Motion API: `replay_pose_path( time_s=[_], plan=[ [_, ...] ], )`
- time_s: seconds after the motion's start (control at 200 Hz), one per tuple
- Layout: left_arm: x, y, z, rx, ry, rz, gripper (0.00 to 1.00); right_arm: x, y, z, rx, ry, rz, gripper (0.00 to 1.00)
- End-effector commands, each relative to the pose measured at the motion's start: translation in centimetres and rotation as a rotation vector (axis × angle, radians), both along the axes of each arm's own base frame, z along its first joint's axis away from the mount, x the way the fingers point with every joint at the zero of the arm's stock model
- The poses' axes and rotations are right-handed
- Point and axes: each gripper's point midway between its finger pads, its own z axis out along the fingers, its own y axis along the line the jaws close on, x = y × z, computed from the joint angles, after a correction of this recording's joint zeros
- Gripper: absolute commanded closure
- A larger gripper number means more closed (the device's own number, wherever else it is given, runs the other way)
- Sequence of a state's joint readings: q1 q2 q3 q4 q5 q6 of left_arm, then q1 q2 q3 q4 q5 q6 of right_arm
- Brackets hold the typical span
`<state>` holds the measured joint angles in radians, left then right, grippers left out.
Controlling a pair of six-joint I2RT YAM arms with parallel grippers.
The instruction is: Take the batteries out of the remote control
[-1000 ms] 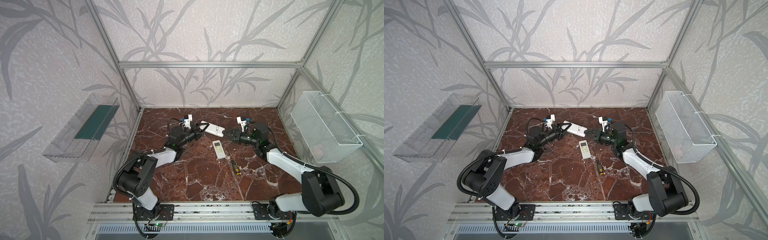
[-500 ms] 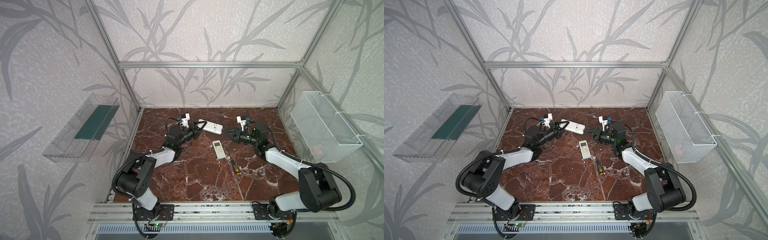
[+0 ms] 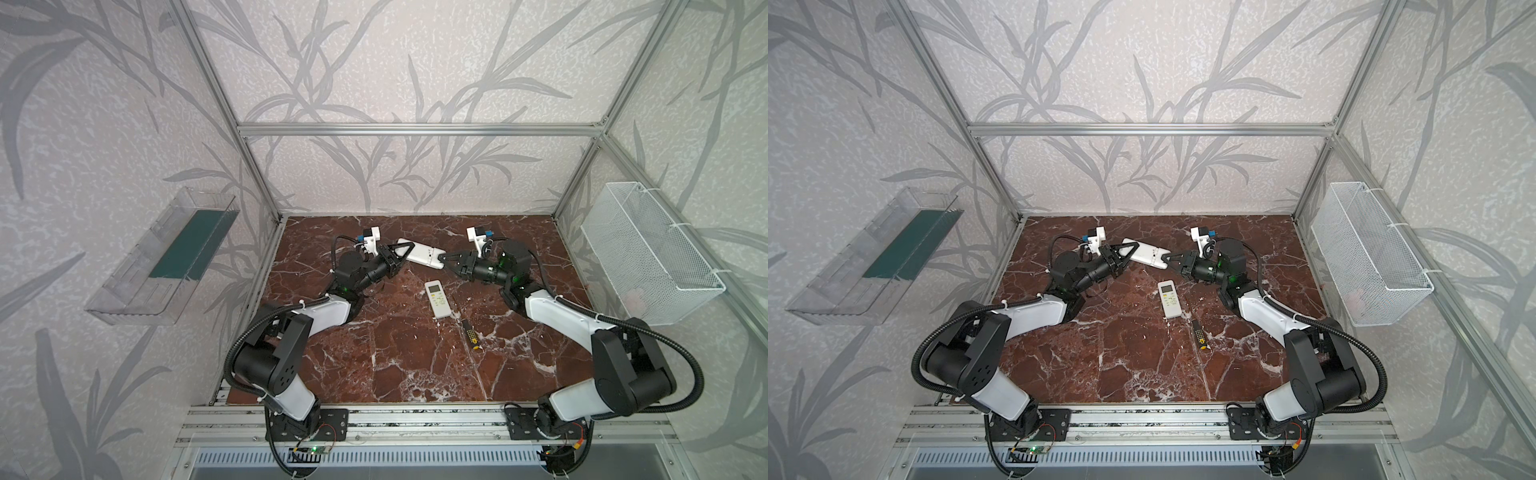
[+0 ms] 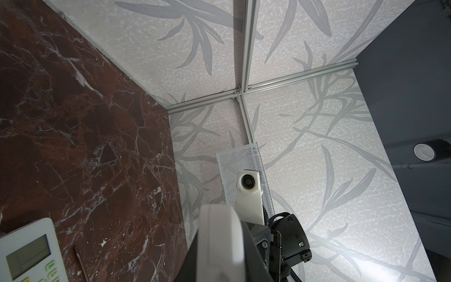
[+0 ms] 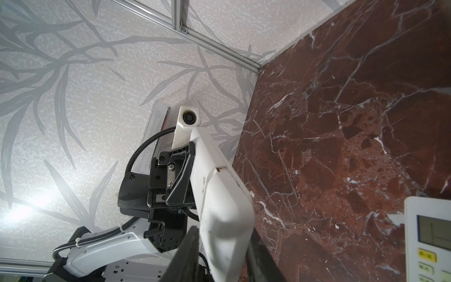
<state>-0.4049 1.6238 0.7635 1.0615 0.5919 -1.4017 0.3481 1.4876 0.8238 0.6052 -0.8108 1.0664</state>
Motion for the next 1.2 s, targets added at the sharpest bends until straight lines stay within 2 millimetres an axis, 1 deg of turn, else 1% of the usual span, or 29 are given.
replay_pose_path(
  time_s=[0.0,0.235,0.405,0.7,0.825,1.025,1.11,1.195],
  plan=[
    [-0.8,0.3,2.3,-0.028,-0.065,-0.001,1.00,0.1,0.4,1.3,0.006,-0.051,0.015,0.71],
    [-0.7,0.4,1.9,-0.020,-0.059,0.003,1.00,-0.5,-0.4,1.1,-0.083,-0.067,-0.016,0.79],
    [-0.7,0.4,1.7,-0.015,-0.057,0.004,1.00,-0.7,-0.8,1.7,-0.117,-0.091,-0.030,0.87],
    [-0.6,0.3,0.5,0.021,-0.038,0.004,1.00,-1.0,-0.8,2.7,-0.111,-0.111,-0.017,0.91],
    [-0.6,0.3,0.2,0.026,-0.034,0.005,1.00,-1.1,-1.1,3.1,-0.117,-0.119,-0.021,0.93],
    [-0.4,0.1,0.2,0.019,-0.034,-0.003,1.00,-0.8,-1.4,2.2,-0.128,-0.102,-0.028,0.94],
    [-0.2,0.2,-0.4,0.031,-0.022,-0.002,1.00,-0.5,-2.0,1.7,-0.141,-0.089,-0.046,0.95],
    [-0.2,0.2,-1.0,0.042,-0.011,0.000,1.00,-0.2,-3.1,0.2,-0.200,-0.064,-0.081,0.95]
  ],
)
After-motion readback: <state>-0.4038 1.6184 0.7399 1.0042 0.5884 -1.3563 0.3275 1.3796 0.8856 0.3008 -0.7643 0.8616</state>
